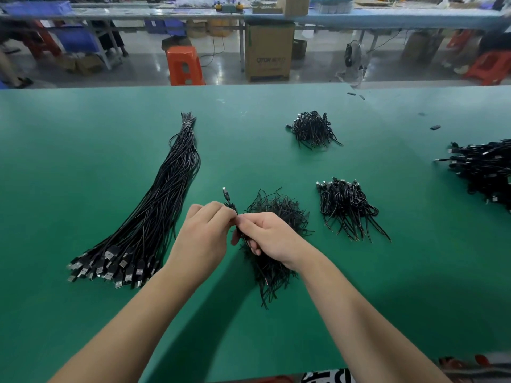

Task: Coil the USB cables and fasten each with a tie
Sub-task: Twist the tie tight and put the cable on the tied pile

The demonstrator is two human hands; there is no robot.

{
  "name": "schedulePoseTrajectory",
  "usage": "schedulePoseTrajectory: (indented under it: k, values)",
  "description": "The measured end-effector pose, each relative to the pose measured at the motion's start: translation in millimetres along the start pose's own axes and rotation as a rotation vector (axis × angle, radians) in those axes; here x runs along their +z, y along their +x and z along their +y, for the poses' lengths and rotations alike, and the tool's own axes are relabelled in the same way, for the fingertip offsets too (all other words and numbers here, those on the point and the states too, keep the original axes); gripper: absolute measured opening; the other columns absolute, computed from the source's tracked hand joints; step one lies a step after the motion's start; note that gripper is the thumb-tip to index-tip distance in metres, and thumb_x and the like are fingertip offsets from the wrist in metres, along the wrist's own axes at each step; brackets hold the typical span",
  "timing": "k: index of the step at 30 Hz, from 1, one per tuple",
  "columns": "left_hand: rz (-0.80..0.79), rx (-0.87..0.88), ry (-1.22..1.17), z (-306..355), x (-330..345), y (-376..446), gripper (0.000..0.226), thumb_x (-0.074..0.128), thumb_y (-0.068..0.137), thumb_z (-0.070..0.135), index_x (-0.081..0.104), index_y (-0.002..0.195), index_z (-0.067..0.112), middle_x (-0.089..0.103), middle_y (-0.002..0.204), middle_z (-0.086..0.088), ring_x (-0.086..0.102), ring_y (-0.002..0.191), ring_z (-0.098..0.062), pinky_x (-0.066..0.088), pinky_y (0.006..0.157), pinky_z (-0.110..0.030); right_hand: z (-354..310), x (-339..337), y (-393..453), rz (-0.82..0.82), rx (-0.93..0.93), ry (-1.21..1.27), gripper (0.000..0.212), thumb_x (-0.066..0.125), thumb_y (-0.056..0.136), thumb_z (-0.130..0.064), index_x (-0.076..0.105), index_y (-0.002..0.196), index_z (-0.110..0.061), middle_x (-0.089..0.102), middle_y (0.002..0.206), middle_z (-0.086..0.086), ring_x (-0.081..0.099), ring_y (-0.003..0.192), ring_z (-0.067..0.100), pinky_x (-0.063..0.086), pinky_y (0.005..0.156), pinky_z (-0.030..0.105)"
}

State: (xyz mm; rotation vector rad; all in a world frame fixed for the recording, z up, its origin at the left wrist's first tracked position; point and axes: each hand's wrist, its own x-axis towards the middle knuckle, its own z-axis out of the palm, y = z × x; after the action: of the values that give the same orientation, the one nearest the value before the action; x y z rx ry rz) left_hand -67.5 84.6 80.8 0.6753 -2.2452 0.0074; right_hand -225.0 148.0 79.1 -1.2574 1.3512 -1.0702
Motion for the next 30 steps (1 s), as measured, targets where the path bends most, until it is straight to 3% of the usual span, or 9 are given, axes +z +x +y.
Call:
schedulePoseTrajectory:
  k: [6, 8, 10, 13, 17, 21, 23, 26, 30]
  values:
    - [-0.045, -0.182, -0.239, 3, -5, 0, 0.007, 0.065, 0.090, 0.016, 0.068, 0.086, 0.011, 0.058, 0.088, 0.006, 0.054, 0.077, -0.024, 0.045, 0.073, -0.035, 3, -4, -1, -0.015, -0.019, 0.142, 0.033, 0.046, 0.107, -0.029, 0.075, 0.095, -0.018, 0.075, 0.092, -0.001, 0.049, 0.063, 0.009, 0.044, 0.059, 0.021]
    - [-0.044, -0.235, -0.303, 3, -7, 0, 0.009, 0.068, 0.088, 0.023, 0.064, 0.084, 0.016, 0.054, 0.087, 0.010, 0.055, 0.078, -0.019, 0.046, 0.075, -0.035, 4, -7, -3, -0.062, -0.043, 0.210, 0.031, 0.048, 0.106, -0.029, 0.076, 0.096, -0.019, 0.075, 0.098, 0.000, 0.061, 0.082, 0.012, 0.047, 0.075, 0.024]
    - [-0.023, -0.318, -0.336, 2, -8, 0, 0.022, 0.077, 0.084, 0.029, 0.056, 0.084, 0.021, 0.052, 0.083, 0.010, 0.052, 0.076, -0.008, 0.042, 0.076, -0.023, 6, -11, -4, -0.098, -0.059, 0.276, 0.028, 0.052, 0.104, -0.026, 0.078, 0.099, -0.016, 0.075, 0.106, 0.003, 0.066, 0.106, 0.015, 0.046, 0.097, 0.028]
    - [-0.017, -0.426, -0.387, -2, -7, -1, 0.035, 0.085, 0.074, 0.029, 0.052, 0.084, 0.023, 0.052, 0.083, 0.007, 0.051, 0.076, -0.007, 0.036, 0.071, -0.010, 7, -16, -5, -0.116, -0.048, 0.302, 0.022, 0.058, 0.100, -0.023, 0.077, 0.105, -0.013, 0.074, 0.113, 0.009, 0.065, 0.118, 0.020, 0.041, 0.111, 0.030]
    - [-0.050, -0.452, -0.410, -6, -2, -5, 0.035, 0.085, 0.073, 0.031, 0.052, 0.085, 0.030, 0.053, 0.086, 0.007, 0.053, 0.078, -0.011, 0.037, 0.072, -0.010, 5, -19, -5, -0.054, -0.005, 0.234, 0.015, 0.065, 0.096, -0.017, 0.078, 0.104, -0.016, 0.076, 0.108, 0.002, 0.067, 0.107, 0.011, 0.046, 0.103, 0.023]
    - [-0.072, -0.458, -0.394, -14, 7, -11, 0.026, 0.079, 0.080, 0.035, 0.056, 0.090, 0.027, 0.054, 0.090, 0.011, 0.055, 0.080, -0.011, 0.038, 0.073, -0.012, 5, -23, -3, 0.055, 0.061, 0.171, 0.007, 0.075, 0.089, -0.014, 0.080, 0.084, -0.014, 0.073, 0.079, 0.001, 0.065, 0.075, 0.011, 0.055, 0.075, 0.021]
    - [-0.081, -0.508, -0.379, -21, 18, -16, 0.016, 0.071, 0.088, 0.035, 0.056, 0.090, 0.031, 0.054, 0.092, 0.012, 0.055, 0.081, -0.008, 0.039, 0.072, -0.016, 5, -27, -3, 0.092, 0.092, 0.116, 0.008, 0.077, 0.087, -0.016, 0.079, 0.085, -0.009, 0.072, 0.078, 0.007, 0.066, 0.073, 0.015, 0.058, 0.071, 0.024]
    - [-0.146, -0.638, -0.286, -35, 41, -32, 0.007, 0.058, 0.098, 0.030, 0.056, 0.092, 0.027, 0.052, 0.093, 0.011, 0.054, 0.080, -0.006, 0.046, 0.076, -0.032, 3, -40, -5, 0.116, 0.142, -0.003, 0.014, 0.077, 0.088, -0.019, 0.079, 0.074, -0.019, 0.074, 0.071, 0.003, 0.072, 0.070, 0.016, 0.059, 0.067, 0.024]
    - [-0.300, -0.599, 0.028, -58, 66, -63, 0.018, 0.060, 0.096, 0.024, 0.065, 0.107, 0.011, 0.058, 0.108, -0.007, 0.056, 0.098, -0.026, 0.045, 0.089, -0.044, -2, -69, -11, 0.191, 0.212, -0.214, 0.008, 0.073, 0.091, -0.025, 0.077, 0.084, -0.024, 0.077, 0.076, -0.002, 0.075, 0.072, 0.014, 0.059, 0.066, 0.024]
